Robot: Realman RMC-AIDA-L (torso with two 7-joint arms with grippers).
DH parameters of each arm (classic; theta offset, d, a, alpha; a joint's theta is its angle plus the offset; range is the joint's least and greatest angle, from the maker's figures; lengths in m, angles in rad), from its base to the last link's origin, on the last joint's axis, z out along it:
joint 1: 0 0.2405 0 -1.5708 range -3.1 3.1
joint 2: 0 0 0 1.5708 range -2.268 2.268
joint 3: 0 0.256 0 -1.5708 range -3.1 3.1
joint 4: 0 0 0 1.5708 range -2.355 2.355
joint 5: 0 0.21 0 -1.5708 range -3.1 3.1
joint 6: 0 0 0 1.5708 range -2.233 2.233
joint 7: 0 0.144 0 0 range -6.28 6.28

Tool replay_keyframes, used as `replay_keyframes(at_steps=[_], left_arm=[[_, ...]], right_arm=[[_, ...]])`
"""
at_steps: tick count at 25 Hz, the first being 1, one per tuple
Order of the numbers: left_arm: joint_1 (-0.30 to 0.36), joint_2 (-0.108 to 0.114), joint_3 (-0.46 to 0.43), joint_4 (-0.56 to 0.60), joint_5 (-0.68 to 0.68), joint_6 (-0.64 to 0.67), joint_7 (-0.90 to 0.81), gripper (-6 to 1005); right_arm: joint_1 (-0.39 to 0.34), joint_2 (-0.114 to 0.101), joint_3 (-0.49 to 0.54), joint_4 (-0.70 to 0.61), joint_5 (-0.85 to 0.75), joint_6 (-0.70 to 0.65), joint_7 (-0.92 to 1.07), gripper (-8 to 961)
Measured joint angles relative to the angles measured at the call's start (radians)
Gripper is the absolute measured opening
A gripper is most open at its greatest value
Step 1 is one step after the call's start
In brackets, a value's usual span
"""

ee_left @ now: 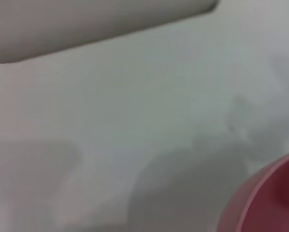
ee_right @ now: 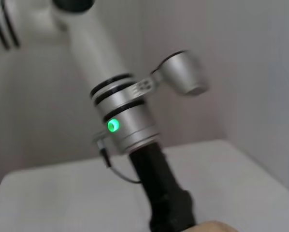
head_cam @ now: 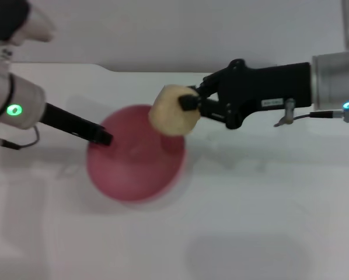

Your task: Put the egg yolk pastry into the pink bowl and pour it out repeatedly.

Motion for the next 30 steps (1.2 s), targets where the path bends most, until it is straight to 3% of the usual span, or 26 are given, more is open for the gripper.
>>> replay_keyframes(at_steps=[7,11,16,26,30], left_arm=[[-0.064,-0.004,0.118,-0.042,-0.006,0.009,-0.024,3],[-0.076,-0.006,0.129,-0.044,-0.007,0.011,-0.029,3],[-0.072,-0.006,0.129,-0.046,-0.008,0.027,-0.030,3],[-0.029,0.000,0.107,-0.048,0.020,0.115,-0.044,3],[0.021,-0.003,0.096,-0.015,0.019,0.183,-0.044,3]], right_arm=[[0.050,0.004,-0.126,0.015,-0.024,0.057,0.003,62],[0.094,0.004,-0.210,0.058,-0.104,0.106,0.069,59],[0.113,0.005,-0.234,0.063,-0.175,0.133,0.151,88],[0.057,0.006,-0.153,0.000,-0.173,0.124,0.158,414],[0.014,0.006,-0.019,0.022,-0.154,0.183,0.163,414]])
